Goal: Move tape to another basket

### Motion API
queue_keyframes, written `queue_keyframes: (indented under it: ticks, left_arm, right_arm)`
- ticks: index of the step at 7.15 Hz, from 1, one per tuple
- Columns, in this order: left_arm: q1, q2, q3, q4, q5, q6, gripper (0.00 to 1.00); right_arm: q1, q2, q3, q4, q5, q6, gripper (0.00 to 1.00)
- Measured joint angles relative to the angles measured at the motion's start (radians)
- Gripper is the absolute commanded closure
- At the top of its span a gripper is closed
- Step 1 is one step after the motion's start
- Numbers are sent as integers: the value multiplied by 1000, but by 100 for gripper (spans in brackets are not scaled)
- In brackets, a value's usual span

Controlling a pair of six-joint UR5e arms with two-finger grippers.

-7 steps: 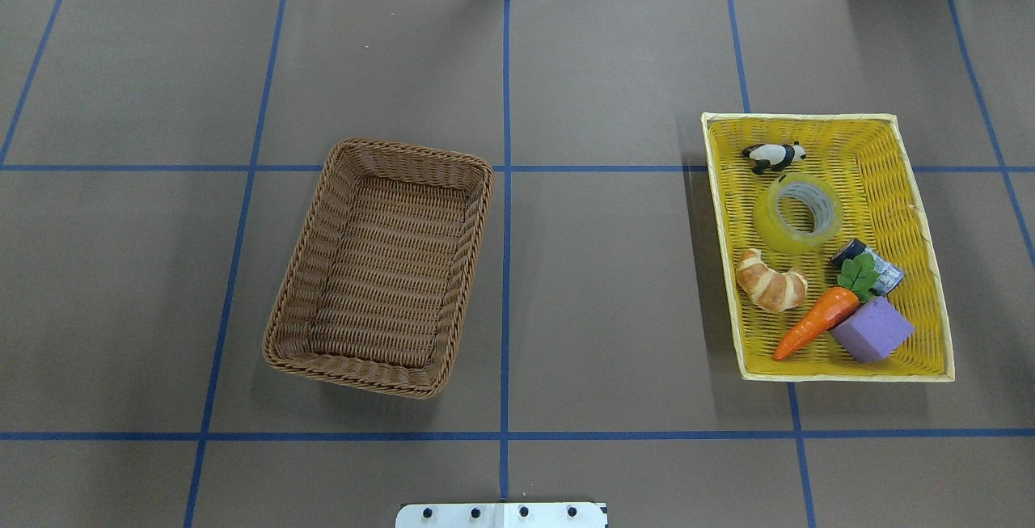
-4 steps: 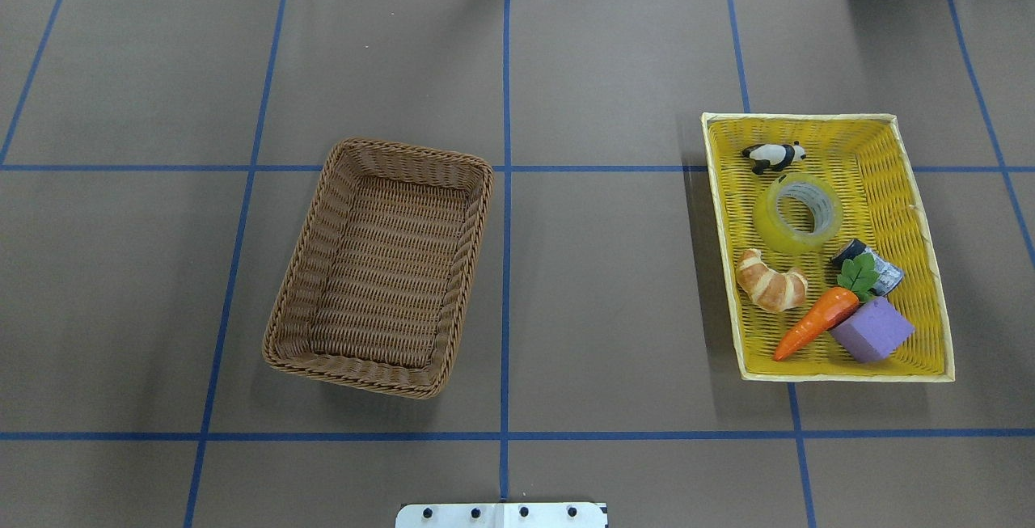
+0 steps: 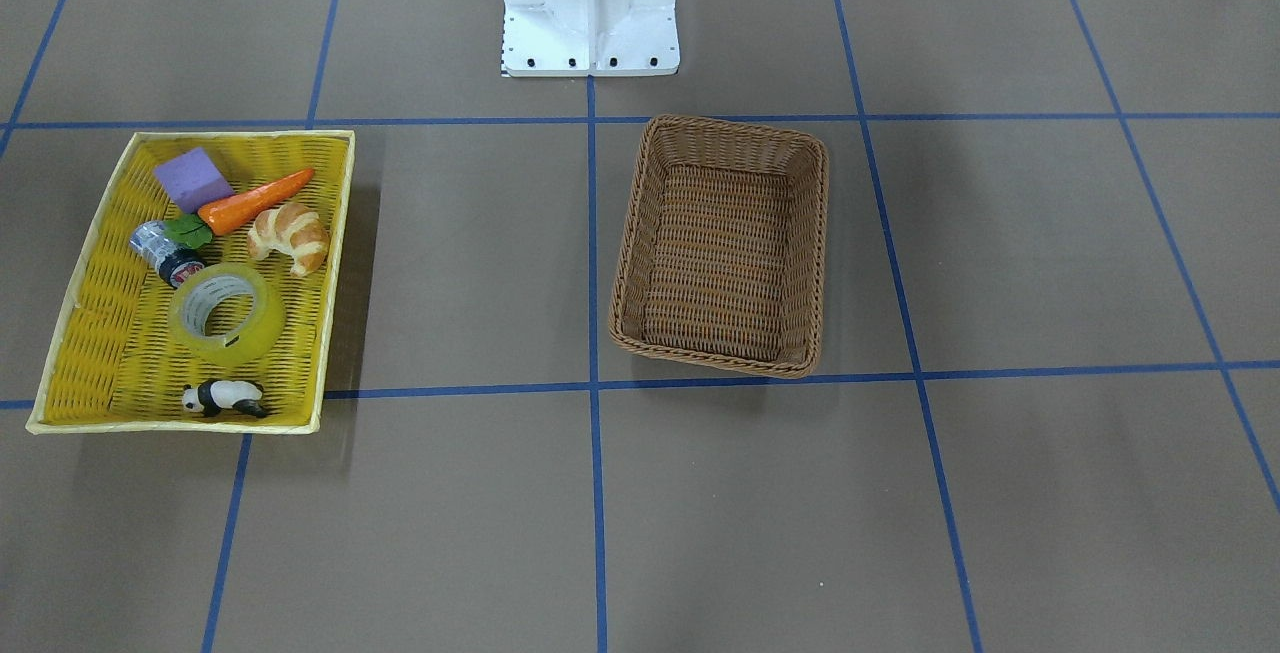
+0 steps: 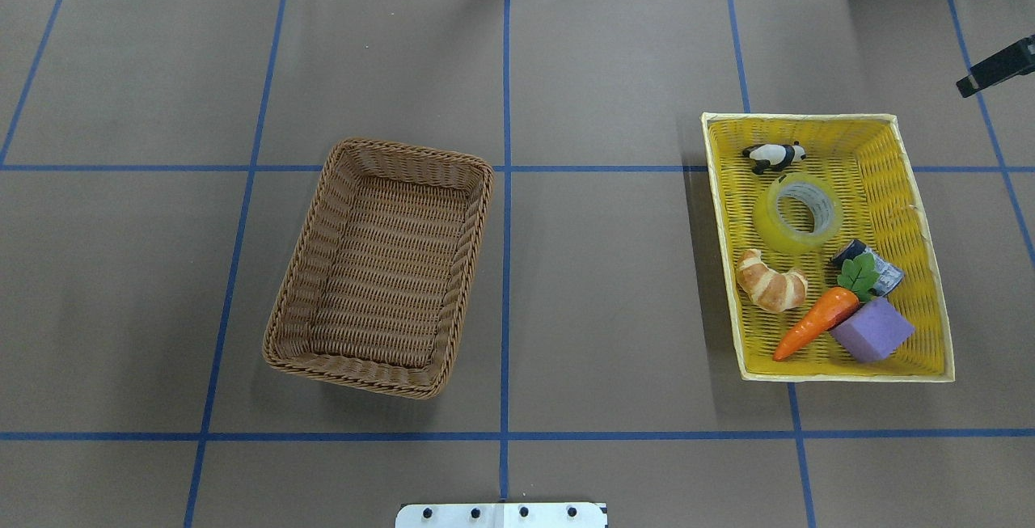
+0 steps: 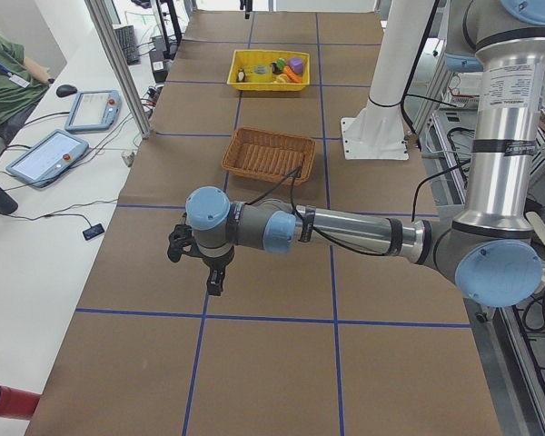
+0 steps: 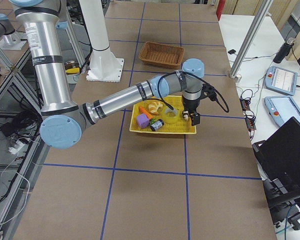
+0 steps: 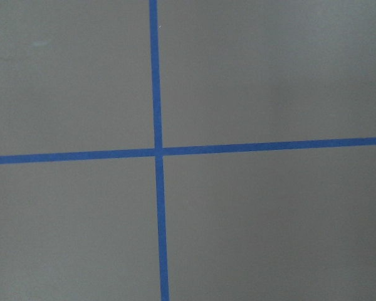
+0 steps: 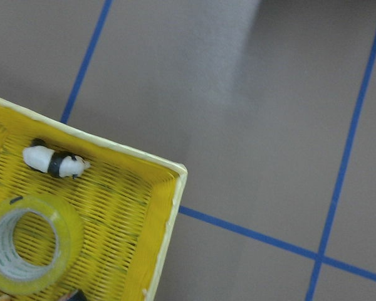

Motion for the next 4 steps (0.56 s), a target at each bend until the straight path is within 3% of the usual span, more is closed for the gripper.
queue_keyframes:
  ticks: [2, 4]
  left_arm:
    - [1, -27, 10, 0, 3, 1, 2]
    - [1, -35, 11, -2, 5, 1, 2]
  right_arm:
    - [-102, 8, -22, 113, 2, 152, 0]
    - [-168, 8, -45, 140, 13, 189, 0]
